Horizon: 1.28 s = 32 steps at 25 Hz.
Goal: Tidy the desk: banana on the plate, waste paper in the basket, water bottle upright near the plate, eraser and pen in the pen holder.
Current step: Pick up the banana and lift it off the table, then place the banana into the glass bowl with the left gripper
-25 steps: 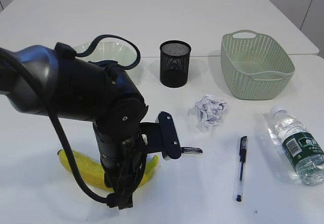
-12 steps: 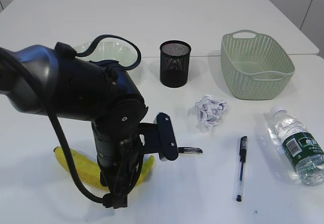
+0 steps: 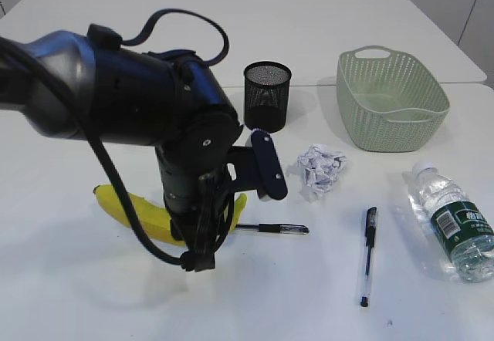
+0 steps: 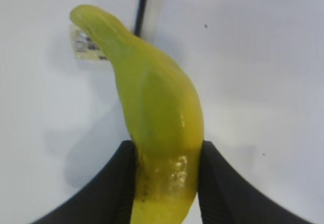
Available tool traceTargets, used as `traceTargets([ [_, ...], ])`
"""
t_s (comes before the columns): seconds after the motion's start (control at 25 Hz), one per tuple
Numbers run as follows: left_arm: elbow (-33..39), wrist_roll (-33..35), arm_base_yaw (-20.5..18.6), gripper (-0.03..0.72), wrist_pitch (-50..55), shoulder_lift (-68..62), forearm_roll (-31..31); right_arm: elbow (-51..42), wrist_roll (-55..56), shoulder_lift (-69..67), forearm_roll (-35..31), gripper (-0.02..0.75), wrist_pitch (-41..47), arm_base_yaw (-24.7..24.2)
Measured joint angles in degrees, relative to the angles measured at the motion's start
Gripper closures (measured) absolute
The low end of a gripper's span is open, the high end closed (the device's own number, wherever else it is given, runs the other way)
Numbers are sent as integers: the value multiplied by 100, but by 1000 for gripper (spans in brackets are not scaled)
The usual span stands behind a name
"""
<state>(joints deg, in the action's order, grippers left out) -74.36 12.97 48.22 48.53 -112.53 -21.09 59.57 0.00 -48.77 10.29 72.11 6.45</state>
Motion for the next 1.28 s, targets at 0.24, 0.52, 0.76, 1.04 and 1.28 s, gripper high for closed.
traceTargets([
  [0.24, -870, -214, 0, 456, 286, 0, -33, 0, 0, 0, 4, 433, 0, 0],
  [0.52, -1923, -342, 0, 456, 754, 0, -547, 0, 0, 0, 66, 433, 0, 0],
  [0.76, -2482, -998, 0, 456, 898, 0, -1454, 0, 0, 0, 79, 433, 0, 0],
  [1.04, -2620, -2200, -31, 456, 908, -9, -2826, 0, 0, 0, 93, 433, 0, 0],
  [1.28, -2648, -2851, -411, 456, 798, -9, -3314, 0, 0, 0, 245, 433, 0, 0],
])
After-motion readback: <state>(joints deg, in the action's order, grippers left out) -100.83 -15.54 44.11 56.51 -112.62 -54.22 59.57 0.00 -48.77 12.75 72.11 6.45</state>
